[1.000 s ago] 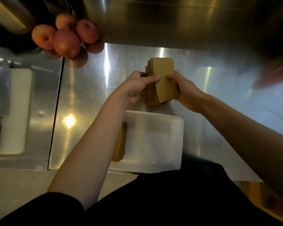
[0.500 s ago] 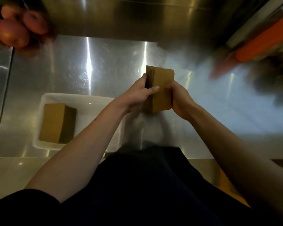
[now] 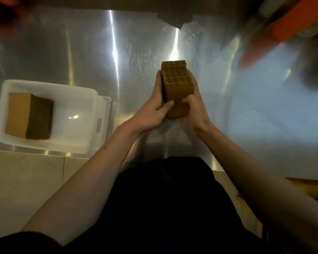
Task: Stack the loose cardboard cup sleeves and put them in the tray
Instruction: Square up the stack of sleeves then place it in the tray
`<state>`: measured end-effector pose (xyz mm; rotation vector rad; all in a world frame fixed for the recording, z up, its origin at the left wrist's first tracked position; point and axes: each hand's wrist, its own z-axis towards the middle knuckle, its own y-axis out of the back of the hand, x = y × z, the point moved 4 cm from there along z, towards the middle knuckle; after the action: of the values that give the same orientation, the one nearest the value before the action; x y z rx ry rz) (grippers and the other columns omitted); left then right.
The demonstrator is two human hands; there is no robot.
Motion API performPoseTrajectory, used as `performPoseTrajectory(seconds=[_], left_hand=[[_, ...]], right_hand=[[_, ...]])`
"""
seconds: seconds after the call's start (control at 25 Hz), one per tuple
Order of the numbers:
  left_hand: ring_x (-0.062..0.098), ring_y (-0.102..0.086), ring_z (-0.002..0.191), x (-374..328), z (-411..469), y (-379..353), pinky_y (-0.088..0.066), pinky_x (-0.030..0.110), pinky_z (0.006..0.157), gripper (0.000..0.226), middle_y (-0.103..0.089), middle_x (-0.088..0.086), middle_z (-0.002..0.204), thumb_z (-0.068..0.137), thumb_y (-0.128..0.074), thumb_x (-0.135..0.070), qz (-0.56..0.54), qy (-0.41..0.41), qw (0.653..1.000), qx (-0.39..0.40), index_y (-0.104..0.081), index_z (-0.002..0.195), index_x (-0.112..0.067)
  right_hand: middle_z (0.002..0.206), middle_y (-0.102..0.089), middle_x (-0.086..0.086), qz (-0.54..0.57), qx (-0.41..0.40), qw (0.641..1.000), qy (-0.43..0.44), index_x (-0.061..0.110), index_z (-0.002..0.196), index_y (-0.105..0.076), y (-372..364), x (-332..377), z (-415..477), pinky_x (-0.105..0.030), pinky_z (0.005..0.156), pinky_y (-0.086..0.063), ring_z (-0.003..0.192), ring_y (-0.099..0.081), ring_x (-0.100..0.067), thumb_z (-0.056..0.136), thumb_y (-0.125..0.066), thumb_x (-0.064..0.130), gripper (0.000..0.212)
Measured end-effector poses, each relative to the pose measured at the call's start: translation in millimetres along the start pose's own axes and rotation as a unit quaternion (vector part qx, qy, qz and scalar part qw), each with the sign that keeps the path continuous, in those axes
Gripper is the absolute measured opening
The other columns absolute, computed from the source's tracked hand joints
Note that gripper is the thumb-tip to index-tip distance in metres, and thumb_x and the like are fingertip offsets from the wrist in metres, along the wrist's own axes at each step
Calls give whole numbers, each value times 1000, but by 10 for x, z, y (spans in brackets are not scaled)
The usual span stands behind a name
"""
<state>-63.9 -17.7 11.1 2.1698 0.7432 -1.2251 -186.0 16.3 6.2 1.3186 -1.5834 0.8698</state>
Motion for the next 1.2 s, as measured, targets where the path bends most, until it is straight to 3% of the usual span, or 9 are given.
performPoseTrajectory(seconds=[0.08, 0.24, 0.44, 0.52, 0.64, 0.84, 1.04, 1.12, 1.2], left_hand=[[-1, -25, 139, 9, -1, -143, -27, 3, 103, 84, -11, -1, 165, 101, -44, -3, -51, 3, 998, -47, 19, 155, -22], [-3, -51, 117, 12, 34, -377, -44, 18, 94, 77, -39, 4, 144, 87, -42, -7, -208, -19, 957, -201, -8, 156, -15], [30, -50, 128, 13, 123, -513, -48, 42, 104, 68, -42, 21, 144, 94, -37, -48, -294, -29, 905, -305, -25, 148, -9], [33, -50, 127, 15, 162, -530, -44, 50, 107, 61, -45, 22, 141, 98, -32, -48, -274, -30, 902, -332, -32, 143, -7], [20, -53, 115, 48, 189, -539, -45, 45, 105, 43, -48, 15, 131, 101, -29, -38, -266, -25, 896, -354, -38, 133, -12], [12, -53, 105, 148, 178, -568, -49, 33, 94, 31, -48, 8, 120, 102, -28, -38, -274, -26, 890, -364, -37, 124, -18], [30, -47, 135, 294, 242, -585, -35, 53, 114, 75, -48, 16, 146, 92, -36, -68, -278, 12, 902, -330, -38, 147, -18], [30, -47, 136, 325, 255, -615, -33, 53, 116, 84, -49, 16, 146, 83, -43, -79, -289, 43, 902, -317, -41, 146, -25], [18, -45, 137, 321, 259, -584, -30, 43, 119, 81, -48, 11, 150, 84, -40, -79, -279, 56, 901, -327, -42, 146, -27]], right_hand=[[136, -45, 4, 21, 8, 1000, 14, 12, 149, -25, 57, -112, 8, -11, 92, -45, 115, -51, 7, 84, -35, 2, 66], [147, -38, -15, 96, 35, 994, 26, 9, 151, -19, 83, -278, -5, -42, 108, -41, 131, -45, -25, 83, -33, 3, 70], [143, -44, -21, 172, 22, 985, -17, 5, 149, -27, 124, -344, -6, -37, 104, -45, 127, -49, -28, 94, -27, 31, 60], [141, -48, -18, 169, 18, 985, -33, 8, 148, -31, 167, -363, 18, -41, 107, -43, 128, -50, -27, 98, -22, 39, 60], [140, -50, -14, 150, 15, 987, -48, 15, 146, -37, 203, -372, 32, -47, 108, -41, 128, -50, -26, 95, -24, 50, 63], [135, -50, -11, 141, 10, 989, -48, 15, 137, -42, 198, -347, 11, -39, 102, -46, 123, -51, -22, 98, -26, 36, 46], [142, -47, -17, 128, 5, 989, -69, 9, 144, -39, 179, -334, 20, -54, 111, -34, 131, -46, -29, 99, -27, 37, 55], [143, -46, -19, 126, 5, 988, -84, 8, 145, -38, 176, -321, 8, -57, 111, -32, 132, -45, -31, 99, -27, 40, 57], [143, -46, -18, 134, 8, 988, -82, 9, 145, -37, 175, -318, -2, -56, 111, -33, 132, -45, -31, 98, -27, 40, 57]])
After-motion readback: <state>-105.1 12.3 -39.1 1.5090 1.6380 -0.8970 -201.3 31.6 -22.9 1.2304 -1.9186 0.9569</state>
